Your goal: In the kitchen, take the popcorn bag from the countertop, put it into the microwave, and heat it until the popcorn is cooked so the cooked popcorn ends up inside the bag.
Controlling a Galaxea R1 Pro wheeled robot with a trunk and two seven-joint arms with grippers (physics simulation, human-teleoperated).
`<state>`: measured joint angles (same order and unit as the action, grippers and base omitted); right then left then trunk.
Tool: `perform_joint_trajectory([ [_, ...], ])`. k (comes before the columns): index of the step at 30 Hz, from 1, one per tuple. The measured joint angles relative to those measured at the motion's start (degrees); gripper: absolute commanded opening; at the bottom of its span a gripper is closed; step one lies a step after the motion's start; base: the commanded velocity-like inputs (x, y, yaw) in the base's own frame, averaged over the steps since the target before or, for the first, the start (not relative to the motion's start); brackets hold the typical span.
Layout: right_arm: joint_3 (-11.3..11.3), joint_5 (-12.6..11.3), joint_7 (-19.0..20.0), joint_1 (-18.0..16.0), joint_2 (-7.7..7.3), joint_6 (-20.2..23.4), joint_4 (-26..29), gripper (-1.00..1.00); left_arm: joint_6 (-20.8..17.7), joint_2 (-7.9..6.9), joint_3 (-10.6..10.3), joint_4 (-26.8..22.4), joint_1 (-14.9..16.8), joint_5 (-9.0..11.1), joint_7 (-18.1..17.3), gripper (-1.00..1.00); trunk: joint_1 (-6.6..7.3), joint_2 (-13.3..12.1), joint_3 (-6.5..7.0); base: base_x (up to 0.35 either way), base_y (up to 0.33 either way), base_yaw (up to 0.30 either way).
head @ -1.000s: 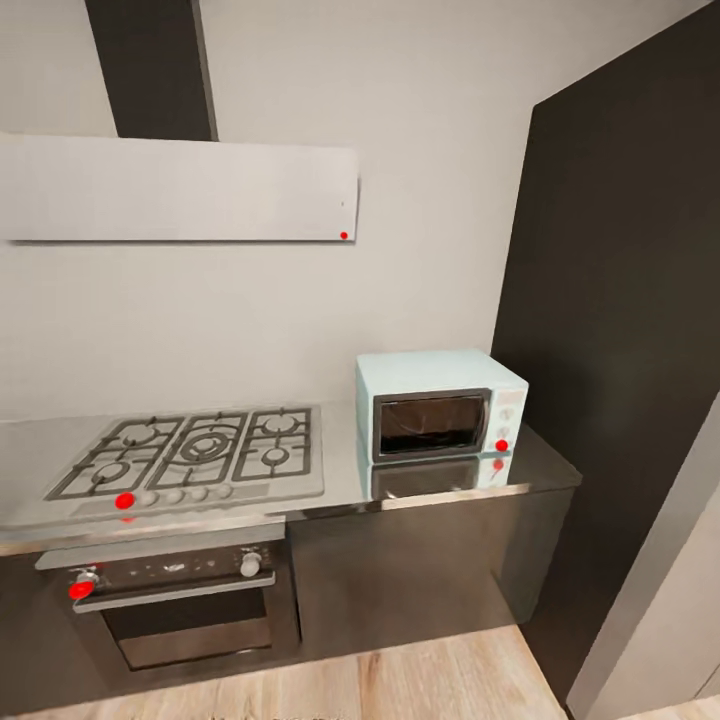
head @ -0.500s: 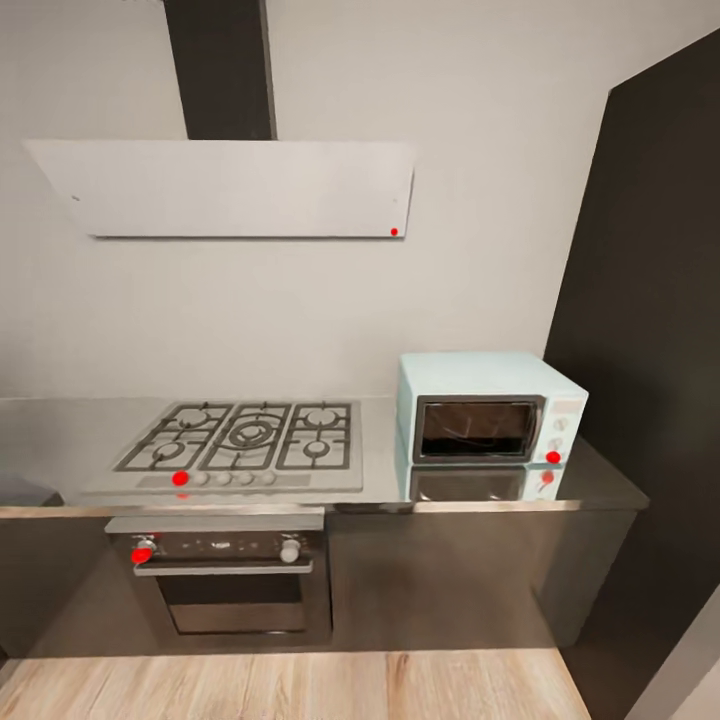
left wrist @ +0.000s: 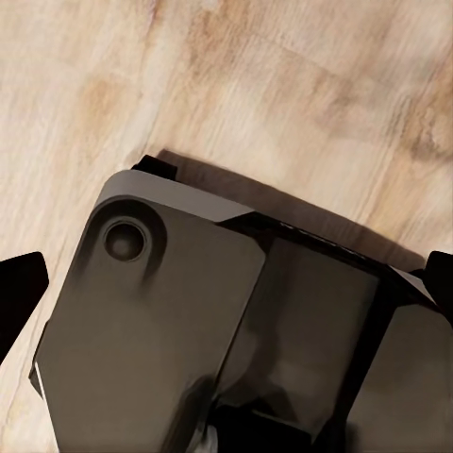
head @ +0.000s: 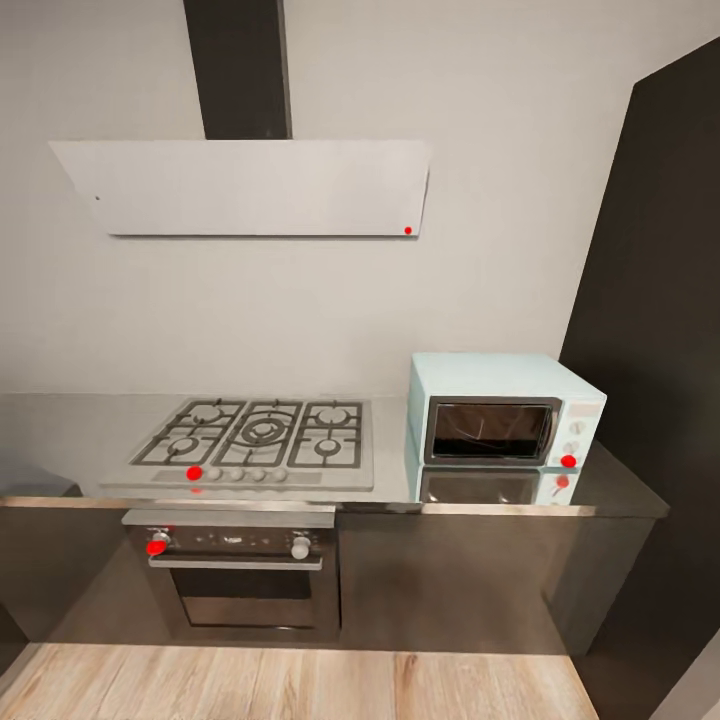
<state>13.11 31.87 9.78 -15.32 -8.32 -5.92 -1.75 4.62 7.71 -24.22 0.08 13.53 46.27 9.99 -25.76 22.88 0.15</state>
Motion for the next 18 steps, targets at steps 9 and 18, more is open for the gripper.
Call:
perform_joint_trajectory([
  [9, 0.01, 0.34, 0.05, -0.01, 0.30, 0.70, 0.24, 1.00, -0.05, -0.11, -0.03, -0.07, 0.03, -0.27, -0.09, 1.00, 0.00, 0.00, 0.00, 0.000, 0.000, 0.000],
  [18, 3.87, -3.01, 0.36, -0.07, 0.24, 0.43, 8.87, 1.00, -0.02, -0.11, -0.09, -0.08, 0.00, -0.32, -0.12, 1.00, 0.00, 0.00, 0.01, 0.000, -0.016, 0.000],
])
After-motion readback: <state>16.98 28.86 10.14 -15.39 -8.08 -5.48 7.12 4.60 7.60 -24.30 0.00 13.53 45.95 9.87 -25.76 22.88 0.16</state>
